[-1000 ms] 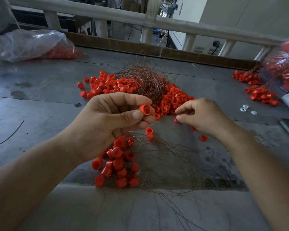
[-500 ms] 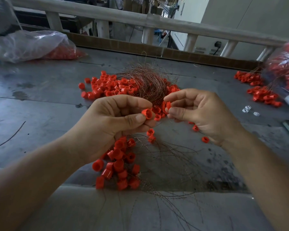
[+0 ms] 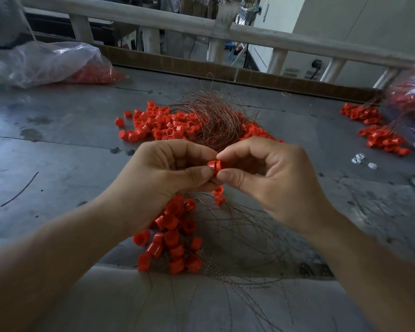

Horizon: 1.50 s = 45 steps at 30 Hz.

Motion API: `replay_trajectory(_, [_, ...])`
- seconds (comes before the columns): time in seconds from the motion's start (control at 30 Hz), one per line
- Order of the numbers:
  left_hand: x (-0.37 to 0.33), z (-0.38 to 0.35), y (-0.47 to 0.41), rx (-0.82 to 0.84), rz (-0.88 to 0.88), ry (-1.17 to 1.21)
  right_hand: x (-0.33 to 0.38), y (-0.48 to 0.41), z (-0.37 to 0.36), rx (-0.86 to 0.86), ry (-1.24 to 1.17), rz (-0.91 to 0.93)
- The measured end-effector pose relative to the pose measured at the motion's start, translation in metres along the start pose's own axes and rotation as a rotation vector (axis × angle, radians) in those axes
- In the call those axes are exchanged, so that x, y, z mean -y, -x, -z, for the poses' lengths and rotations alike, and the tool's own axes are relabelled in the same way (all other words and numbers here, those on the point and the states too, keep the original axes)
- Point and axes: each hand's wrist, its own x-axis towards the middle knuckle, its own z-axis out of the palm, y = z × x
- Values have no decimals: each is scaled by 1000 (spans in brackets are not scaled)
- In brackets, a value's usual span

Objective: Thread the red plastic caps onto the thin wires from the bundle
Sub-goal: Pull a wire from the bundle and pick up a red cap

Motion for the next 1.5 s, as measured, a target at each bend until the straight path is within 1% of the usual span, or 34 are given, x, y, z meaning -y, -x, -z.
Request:
replay_trajectory(0.1, [1,0,0,-2,-5,-24,1,0,-2,-27,60,43])
replay_trajectory(0.23, [1,-1,1,-1,-12,-57,4,1,-4,-47,84,64])
replay_trajectory(0.63, [1,0,2,28,13,-65,3,2,2,-41,104,28])
replay_trajectory(0.8, [0,-1,3,23,-13,-116,0,2,-2,-60,115,21])
replay_trajectory(1.07, [-1,0,5,45,-29,-121,1,2,-2,-95,112,102])
replay_trajectory(1.23, [-1,-1,5,58,-12,-96,1,1,1,-66,89,132])
replay_trajectory(1.33, [-2,0,5,80,-3,-88,0,1,0,-56,49,97])
replay_trajectory(1.5, [-5,3,6,153,38,-57,5,1,1,28,-59,43])
